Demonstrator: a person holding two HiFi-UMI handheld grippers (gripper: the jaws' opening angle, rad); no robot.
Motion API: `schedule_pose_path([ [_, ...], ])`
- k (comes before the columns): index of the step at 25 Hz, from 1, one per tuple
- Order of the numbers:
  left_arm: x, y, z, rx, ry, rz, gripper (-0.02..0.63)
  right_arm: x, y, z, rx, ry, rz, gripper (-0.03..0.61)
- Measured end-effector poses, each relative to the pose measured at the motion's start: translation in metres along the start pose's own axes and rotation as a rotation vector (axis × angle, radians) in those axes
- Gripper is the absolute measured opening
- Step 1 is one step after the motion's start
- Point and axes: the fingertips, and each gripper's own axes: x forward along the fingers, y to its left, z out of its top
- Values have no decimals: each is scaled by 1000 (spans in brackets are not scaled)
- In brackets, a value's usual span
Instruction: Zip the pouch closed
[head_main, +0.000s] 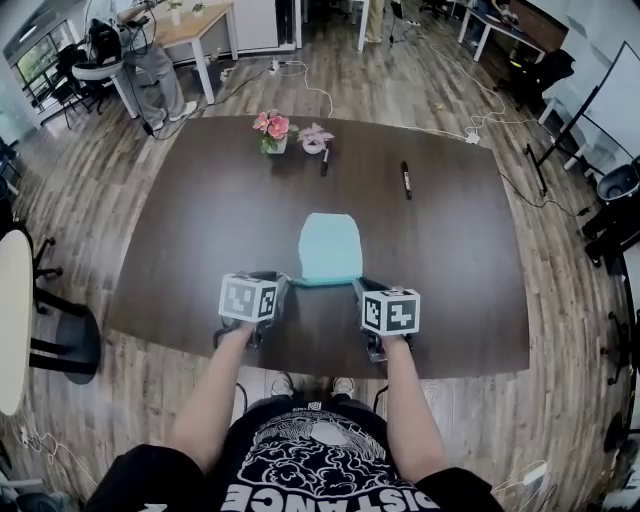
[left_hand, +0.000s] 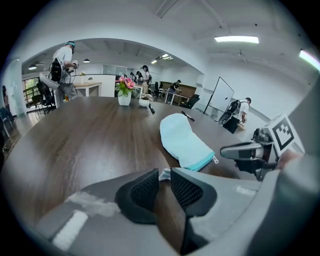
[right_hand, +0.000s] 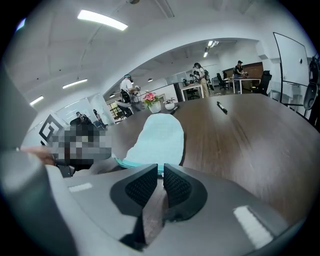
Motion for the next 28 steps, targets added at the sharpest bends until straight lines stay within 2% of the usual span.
schedule_pose_path([
  [3, -8, 3, 10, -3, -29, 13, 109, -4, 3, 12, -17, -16, 2, 37],
  [11, -28, 0, 61, 14, -134, 26, 109, -16, 18, 60, -74, -86, 23, 38],
  [21, -64, -17, 143, 105, -294, 8, 109, -58, 23, 129, -157, -229, -9, 37],
  [28, -87, -37, 178, 174, -382, -7, 107, -93, 32, 171, -208, -340, -21, 23],
])
